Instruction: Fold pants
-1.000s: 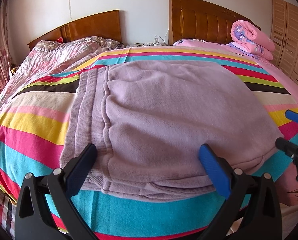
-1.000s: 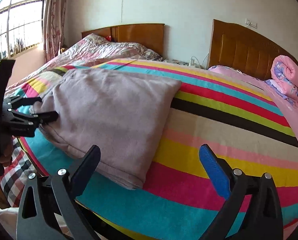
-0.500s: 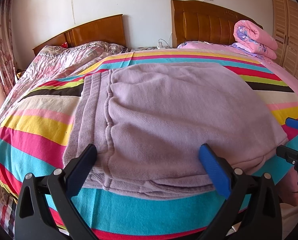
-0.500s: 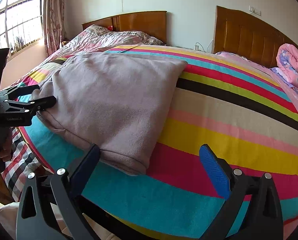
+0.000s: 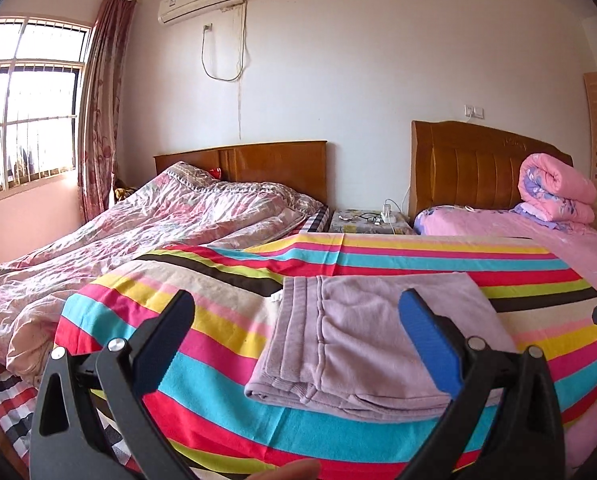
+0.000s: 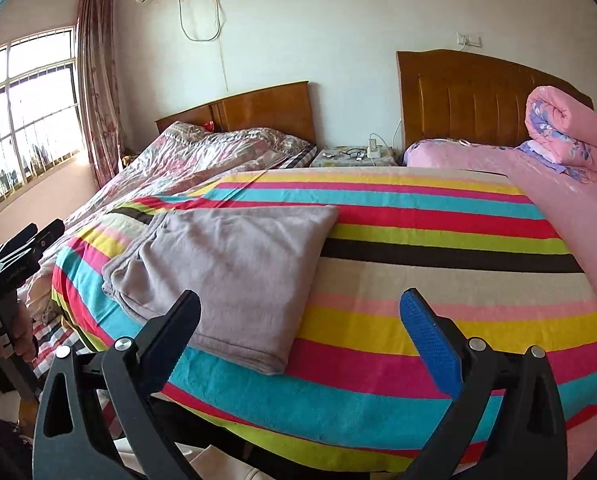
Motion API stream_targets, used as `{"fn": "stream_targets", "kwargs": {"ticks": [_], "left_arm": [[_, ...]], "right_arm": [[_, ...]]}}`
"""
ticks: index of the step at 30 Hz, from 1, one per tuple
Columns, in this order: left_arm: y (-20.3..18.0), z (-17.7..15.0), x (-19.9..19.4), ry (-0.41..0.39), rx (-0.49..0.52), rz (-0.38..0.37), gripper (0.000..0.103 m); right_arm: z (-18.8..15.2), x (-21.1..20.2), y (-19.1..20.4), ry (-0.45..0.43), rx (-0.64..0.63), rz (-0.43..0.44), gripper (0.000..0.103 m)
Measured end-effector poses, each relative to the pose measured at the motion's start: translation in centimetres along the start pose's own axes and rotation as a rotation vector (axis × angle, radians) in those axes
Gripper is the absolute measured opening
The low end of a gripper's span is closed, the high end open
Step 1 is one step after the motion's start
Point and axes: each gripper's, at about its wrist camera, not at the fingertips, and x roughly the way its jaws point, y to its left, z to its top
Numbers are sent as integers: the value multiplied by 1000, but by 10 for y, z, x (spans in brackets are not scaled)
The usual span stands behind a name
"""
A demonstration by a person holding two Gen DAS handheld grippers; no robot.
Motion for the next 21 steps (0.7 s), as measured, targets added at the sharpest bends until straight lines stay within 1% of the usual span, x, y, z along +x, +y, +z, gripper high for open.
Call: {"fn": "stream_targets", "kwargs": {"ticks": [3, 5, 7, 9, 11, 14, 18, 21], "left_arm": [[-1, 13, -11, 7, -29, -21, 102], [-8, 16, -14, 31, -18, -43, 102], [-20, 14, -12, 78, 11, -39, 102], [-33, 7, -9, 119, 38, -42, 102], [-42, -3, -4, 167, 44, -32, 102], [-50, -19, 1, 240, 29, -38, 102], [-53, -37, 14, 338, -12, -84, 102], [-54, -44, 19, 369, -21, -69, 102]], "right_arm": [[14, -15, 3, -22, 35, -27, 99], [15, -19, 10, -10, 42, -58, 99], [10, -14, 17, 26, 52, -72, 99], [1, -7, 22, 62, 43, -86, 99], [-10, 1, 27, 86, 42, -103, 99], [-23, 8, 31, 126, 48, -89, 99], [-29, 14, 32, 150, 46, -98, 99], [-31, 17, 33, 161, 45, -95, 99]]}}
